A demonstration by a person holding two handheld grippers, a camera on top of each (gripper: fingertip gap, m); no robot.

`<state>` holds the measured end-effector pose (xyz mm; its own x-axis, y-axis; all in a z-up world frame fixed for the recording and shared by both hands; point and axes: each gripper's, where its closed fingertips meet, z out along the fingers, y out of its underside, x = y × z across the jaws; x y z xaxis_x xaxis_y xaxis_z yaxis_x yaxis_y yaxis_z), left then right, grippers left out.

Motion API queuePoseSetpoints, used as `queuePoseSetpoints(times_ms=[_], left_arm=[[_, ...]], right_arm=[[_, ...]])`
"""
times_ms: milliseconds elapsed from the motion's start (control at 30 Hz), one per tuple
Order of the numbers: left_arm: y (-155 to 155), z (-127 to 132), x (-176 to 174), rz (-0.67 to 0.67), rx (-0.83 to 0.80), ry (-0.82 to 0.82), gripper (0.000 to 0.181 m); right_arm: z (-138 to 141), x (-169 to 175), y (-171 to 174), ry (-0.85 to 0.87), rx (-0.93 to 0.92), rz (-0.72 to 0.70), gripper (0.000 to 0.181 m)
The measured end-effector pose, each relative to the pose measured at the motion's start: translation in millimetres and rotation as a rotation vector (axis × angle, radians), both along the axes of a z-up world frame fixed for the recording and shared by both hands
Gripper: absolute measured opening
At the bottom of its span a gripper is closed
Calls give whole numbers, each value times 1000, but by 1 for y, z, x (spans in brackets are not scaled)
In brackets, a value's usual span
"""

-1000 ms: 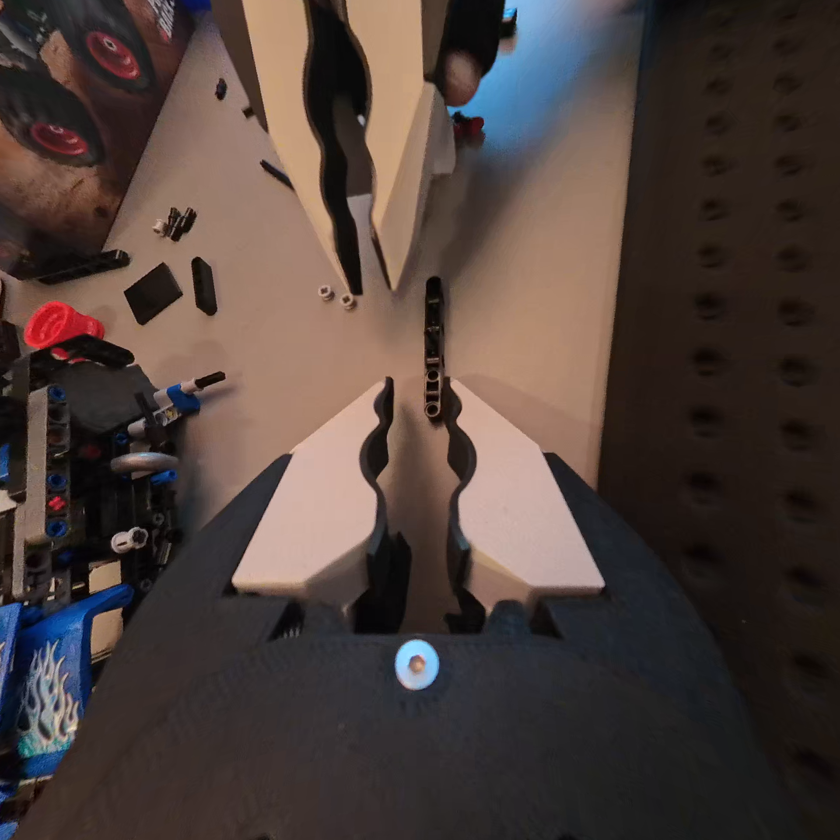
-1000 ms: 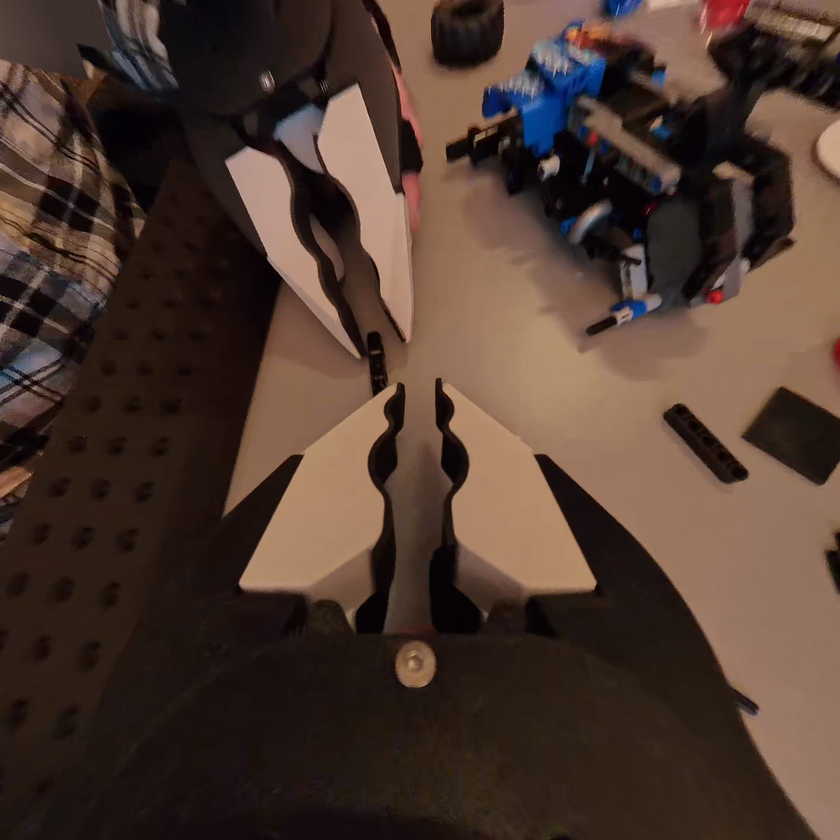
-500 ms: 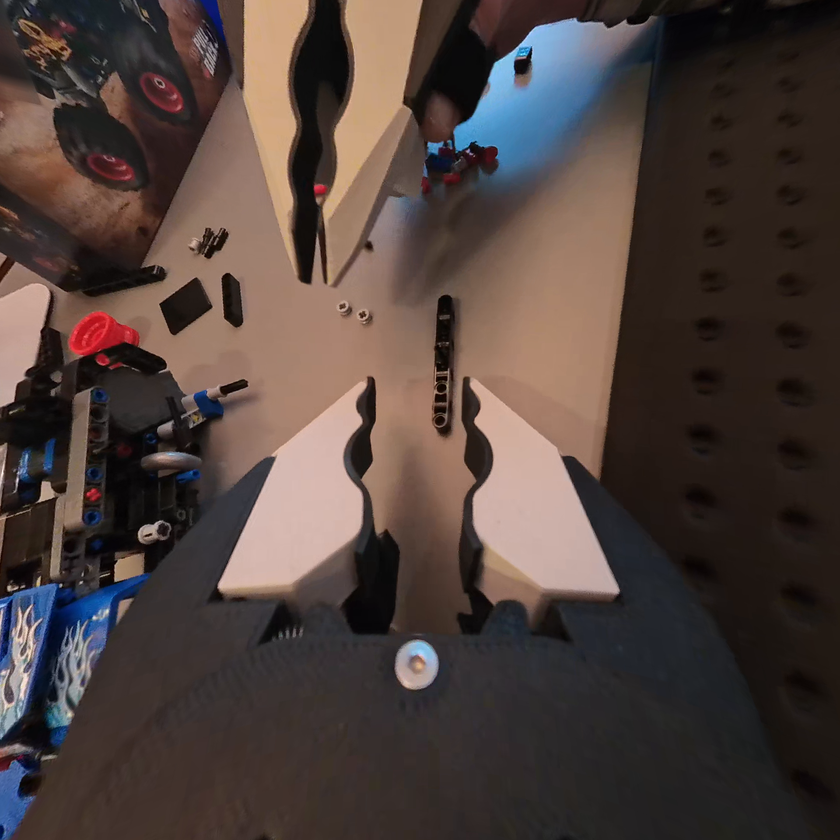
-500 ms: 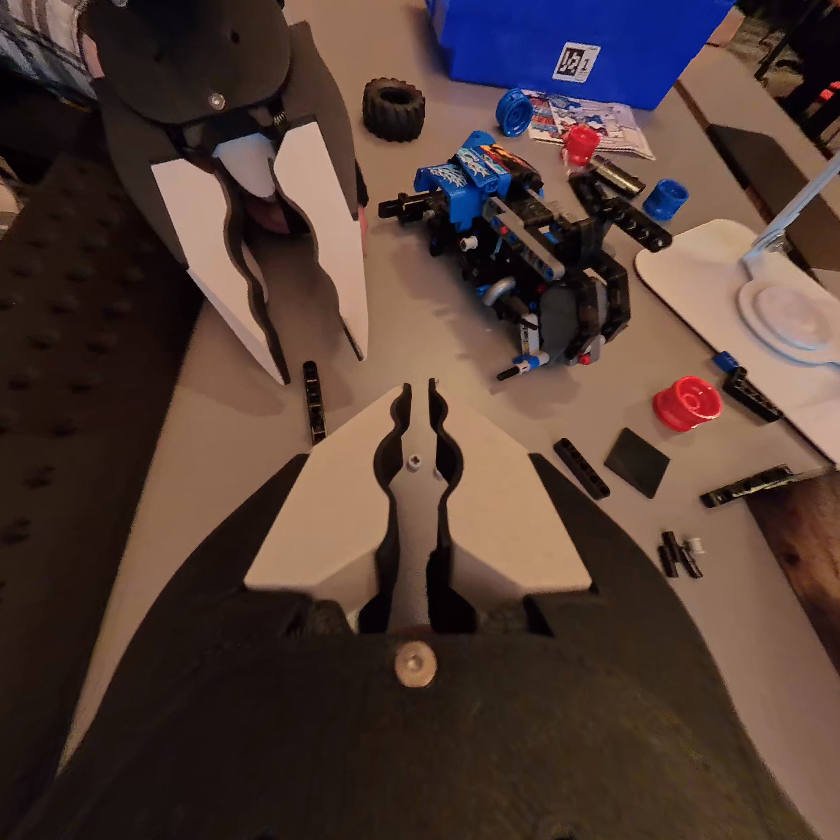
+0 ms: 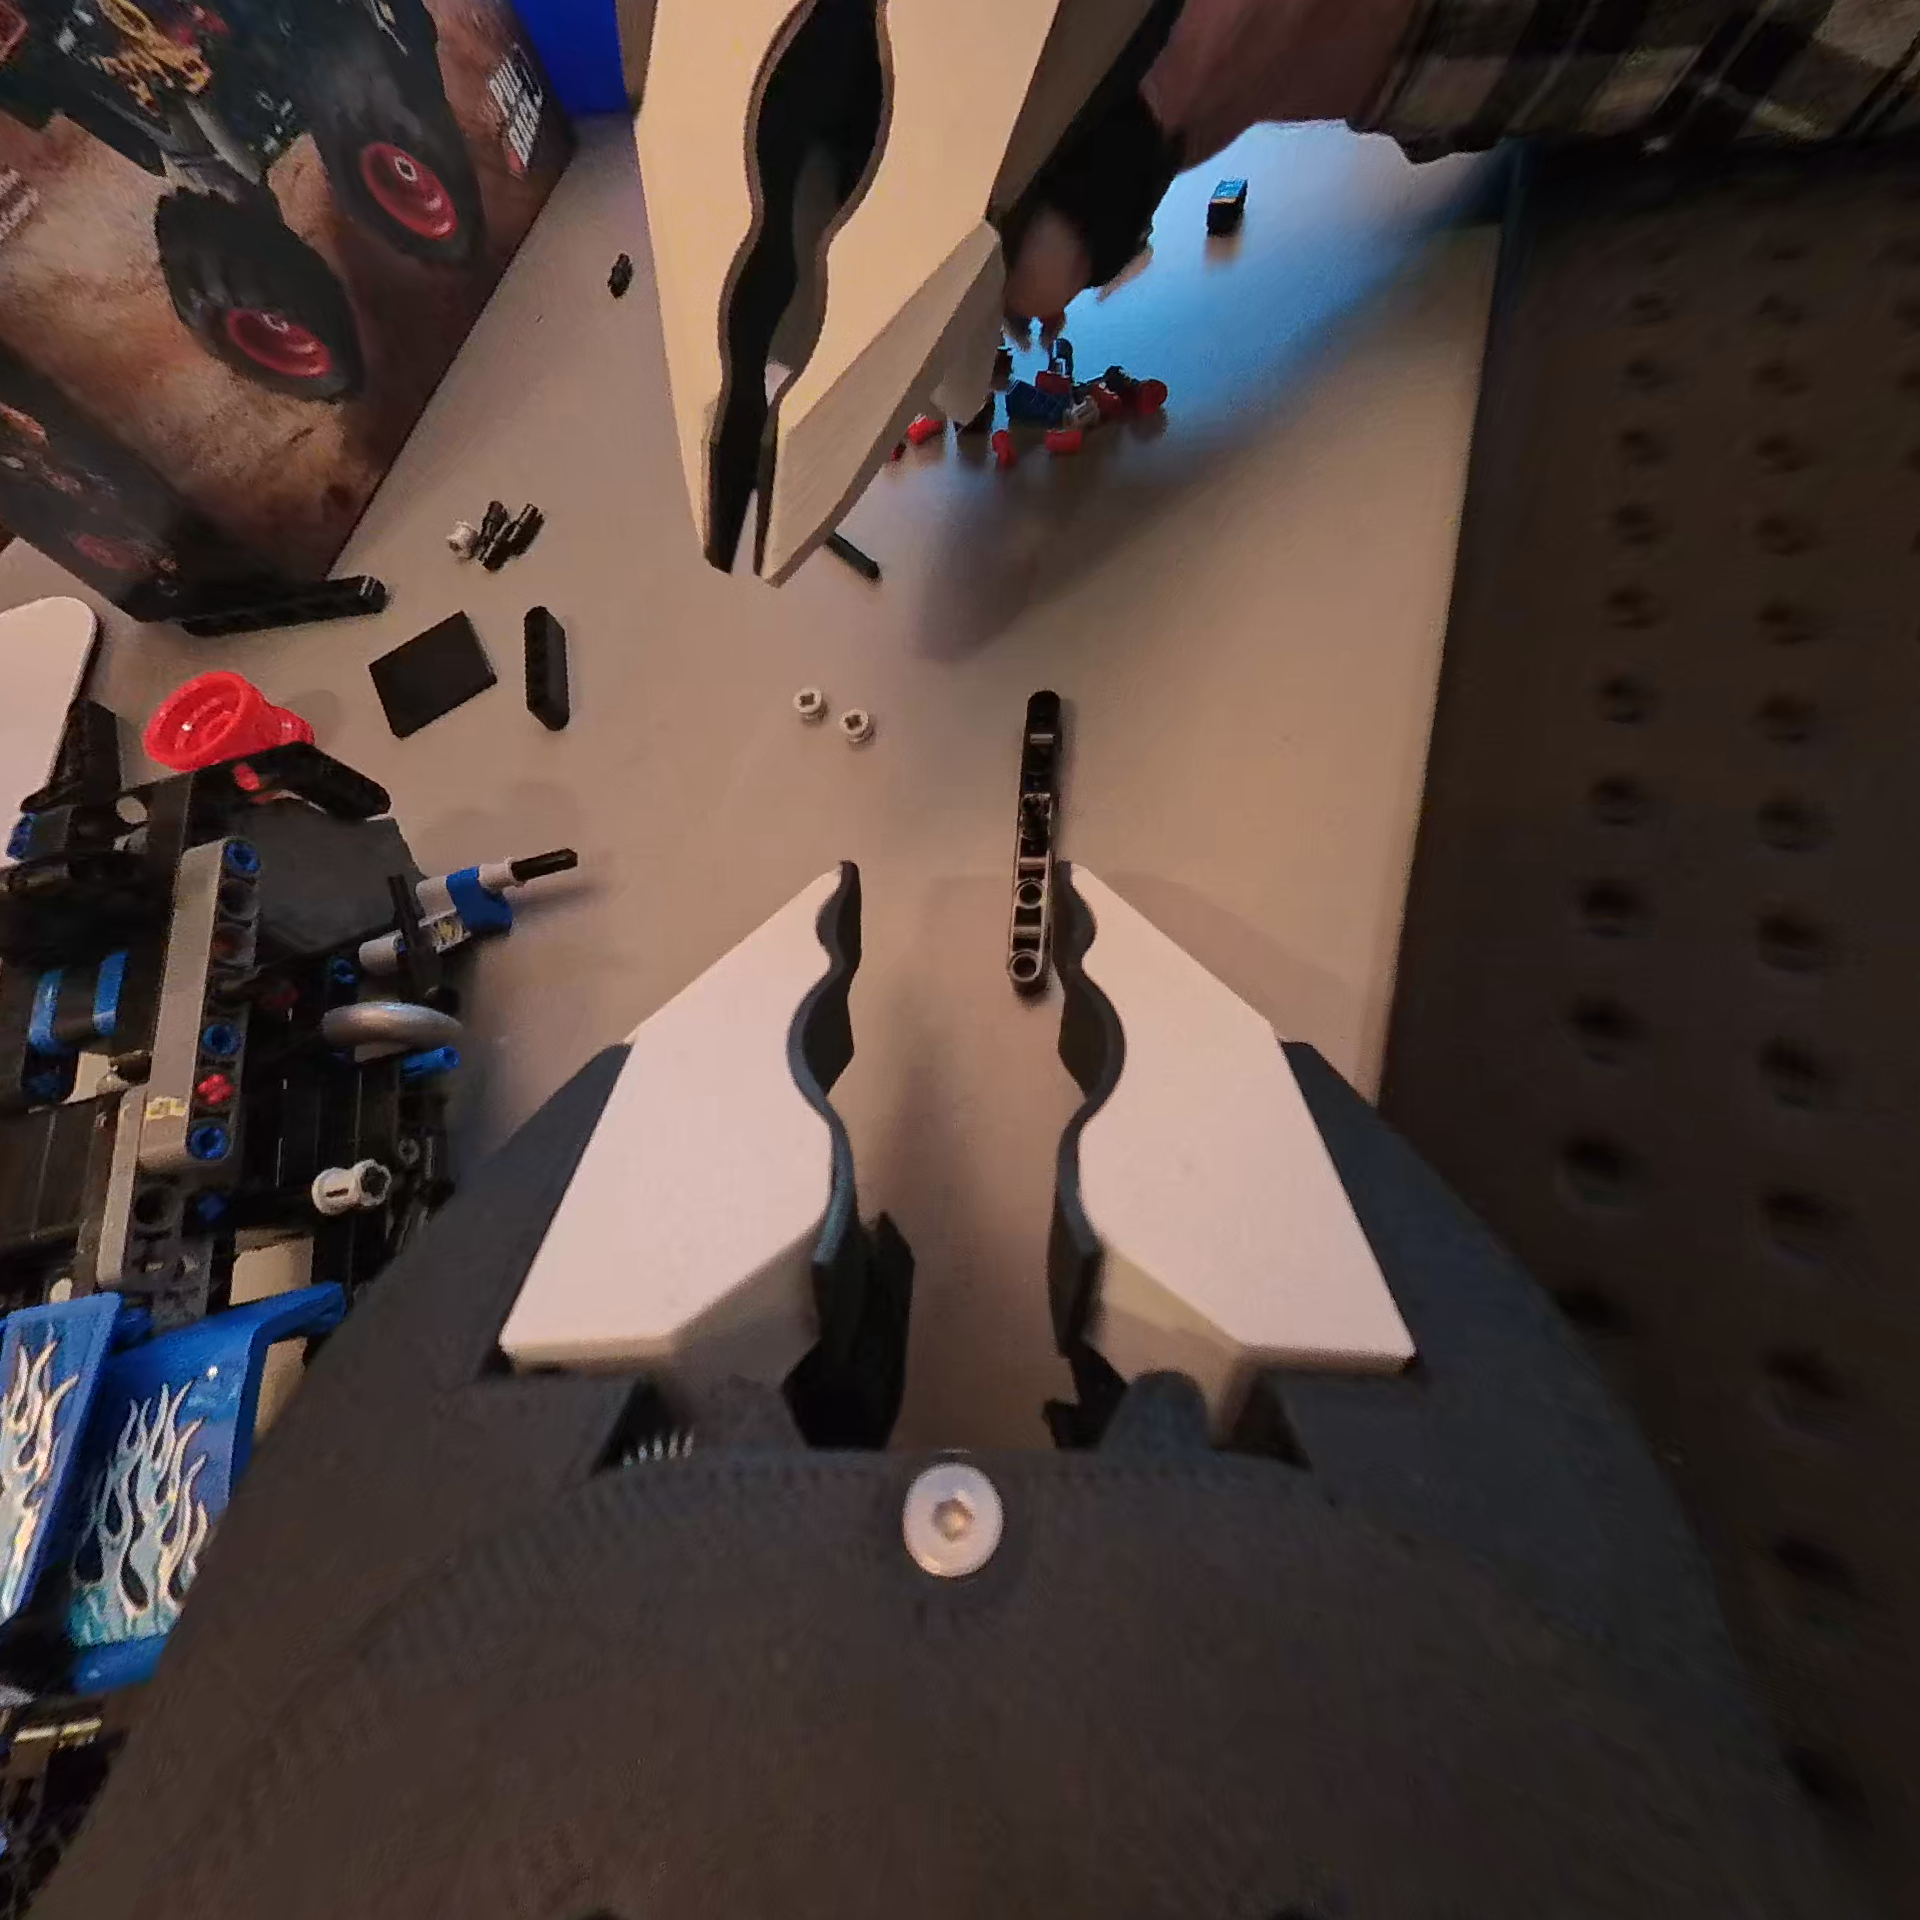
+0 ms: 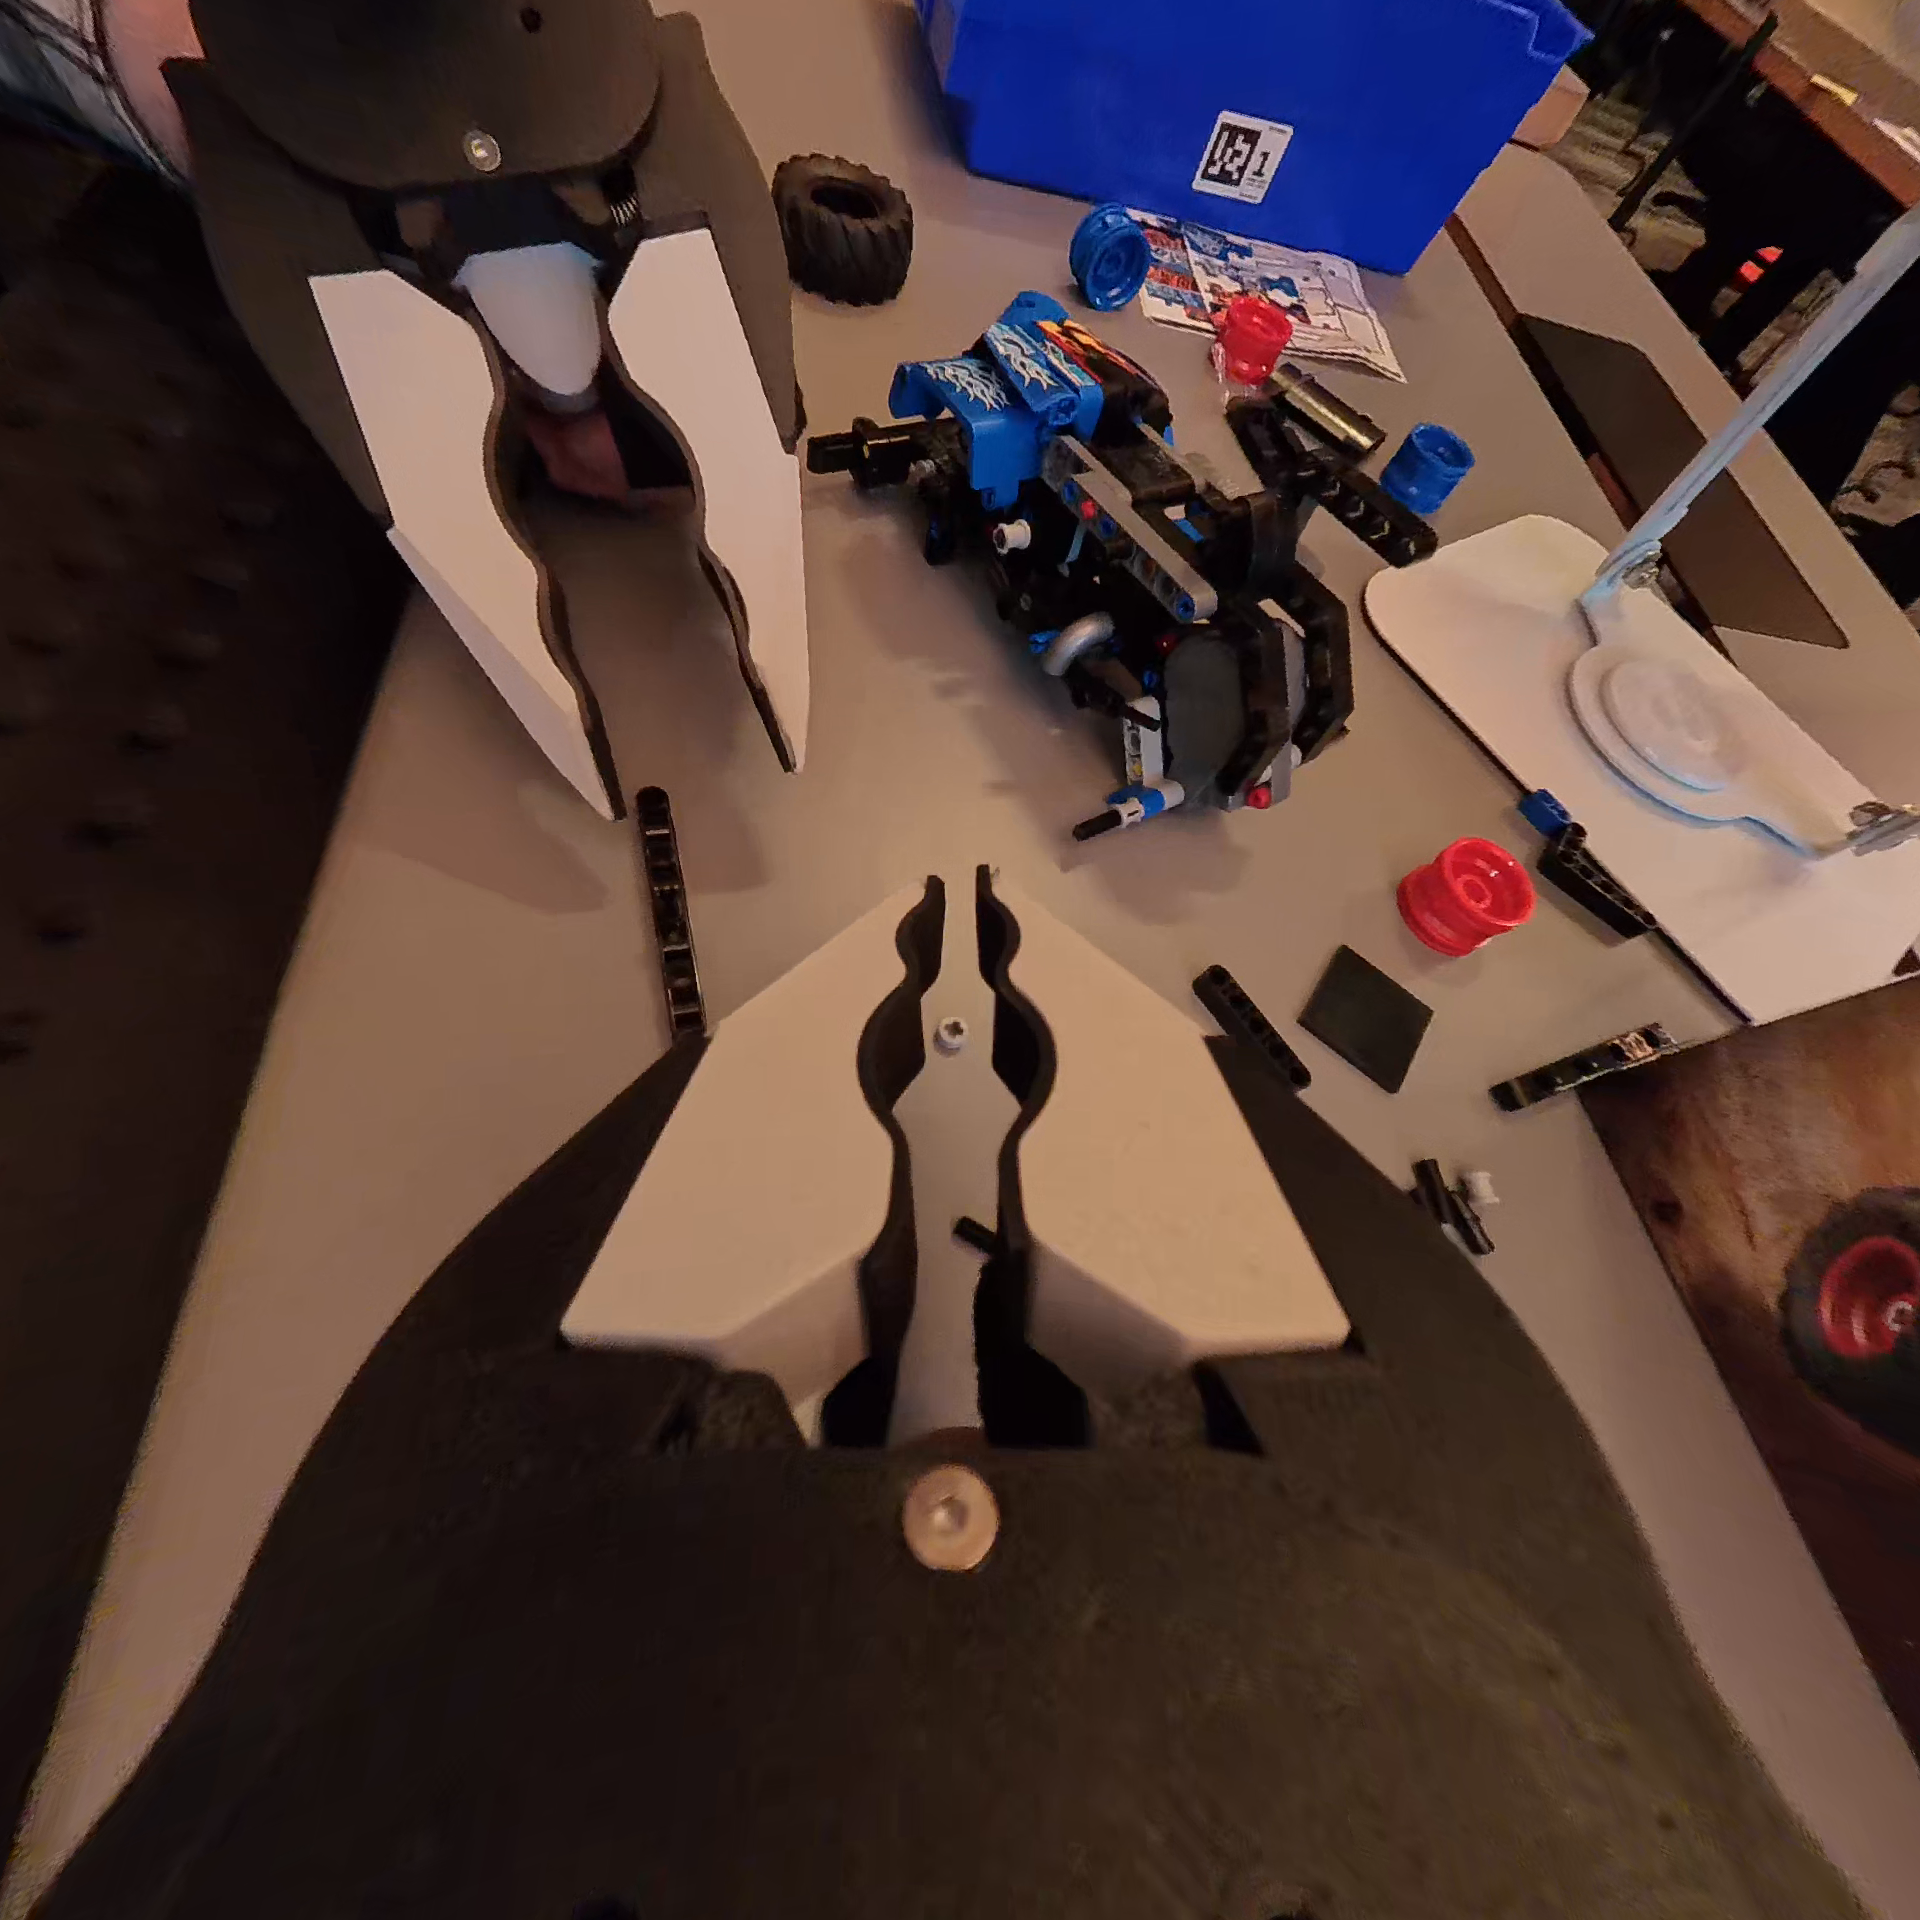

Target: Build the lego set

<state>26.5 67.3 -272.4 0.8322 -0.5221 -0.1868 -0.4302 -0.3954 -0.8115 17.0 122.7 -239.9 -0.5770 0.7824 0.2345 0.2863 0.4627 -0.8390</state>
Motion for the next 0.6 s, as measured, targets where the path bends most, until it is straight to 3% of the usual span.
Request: queuePoseSetpoints(times_ms=[600], left_arm=[[11,0,-4,19,19,34,39]], right_arm=[[-1,1,22,35,122,-66,8]])
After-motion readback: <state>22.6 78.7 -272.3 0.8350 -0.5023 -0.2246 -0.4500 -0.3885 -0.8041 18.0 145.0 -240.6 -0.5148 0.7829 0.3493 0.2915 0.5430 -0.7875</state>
